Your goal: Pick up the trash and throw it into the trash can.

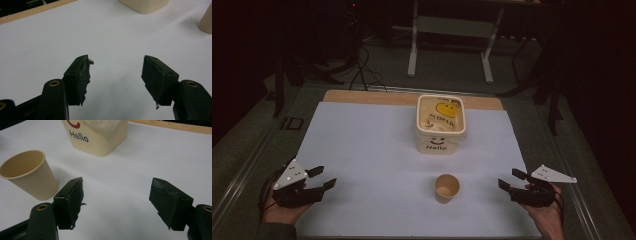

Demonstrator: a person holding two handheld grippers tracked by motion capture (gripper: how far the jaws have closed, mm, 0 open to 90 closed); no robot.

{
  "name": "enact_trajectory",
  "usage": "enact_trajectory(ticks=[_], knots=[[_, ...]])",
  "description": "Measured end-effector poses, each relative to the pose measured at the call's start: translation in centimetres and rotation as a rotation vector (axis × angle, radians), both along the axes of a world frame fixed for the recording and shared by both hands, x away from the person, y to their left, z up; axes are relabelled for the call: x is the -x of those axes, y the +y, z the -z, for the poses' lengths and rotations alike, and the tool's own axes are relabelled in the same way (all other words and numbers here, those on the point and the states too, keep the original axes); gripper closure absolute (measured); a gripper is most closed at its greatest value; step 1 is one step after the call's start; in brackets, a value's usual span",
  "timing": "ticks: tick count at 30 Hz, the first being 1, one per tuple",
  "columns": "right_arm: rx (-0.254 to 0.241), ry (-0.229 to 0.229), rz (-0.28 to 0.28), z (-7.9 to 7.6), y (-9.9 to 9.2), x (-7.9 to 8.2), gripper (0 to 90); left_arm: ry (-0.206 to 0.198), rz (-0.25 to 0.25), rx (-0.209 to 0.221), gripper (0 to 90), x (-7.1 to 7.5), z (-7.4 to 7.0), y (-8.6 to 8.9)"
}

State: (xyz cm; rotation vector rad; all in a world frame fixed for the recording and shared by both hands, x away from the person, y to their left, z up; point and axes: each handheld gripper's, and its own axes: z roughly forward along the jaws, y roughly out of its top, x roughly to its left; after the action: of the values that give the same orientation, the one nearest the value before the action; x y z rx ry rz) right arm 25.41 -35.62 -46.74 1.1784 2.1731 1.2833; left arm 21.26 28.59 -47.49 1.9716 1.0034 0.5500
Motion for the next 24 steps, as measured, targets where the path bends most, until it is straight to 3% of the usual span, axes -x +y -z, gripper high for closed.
enact_trajectory(ticks=[12,24], knots=[[-0.012,0.025,0.018,-0.7,1.0,-0.2,26.1,0.009,-0.021,0.002,39.2,0.0,0.2,0.3],[0.023,0.053,-0.028,-2.4,3.9,-1.0,25.8,0.021,-0.026,-0.003,39.2,0.1,0.3,0.3]])
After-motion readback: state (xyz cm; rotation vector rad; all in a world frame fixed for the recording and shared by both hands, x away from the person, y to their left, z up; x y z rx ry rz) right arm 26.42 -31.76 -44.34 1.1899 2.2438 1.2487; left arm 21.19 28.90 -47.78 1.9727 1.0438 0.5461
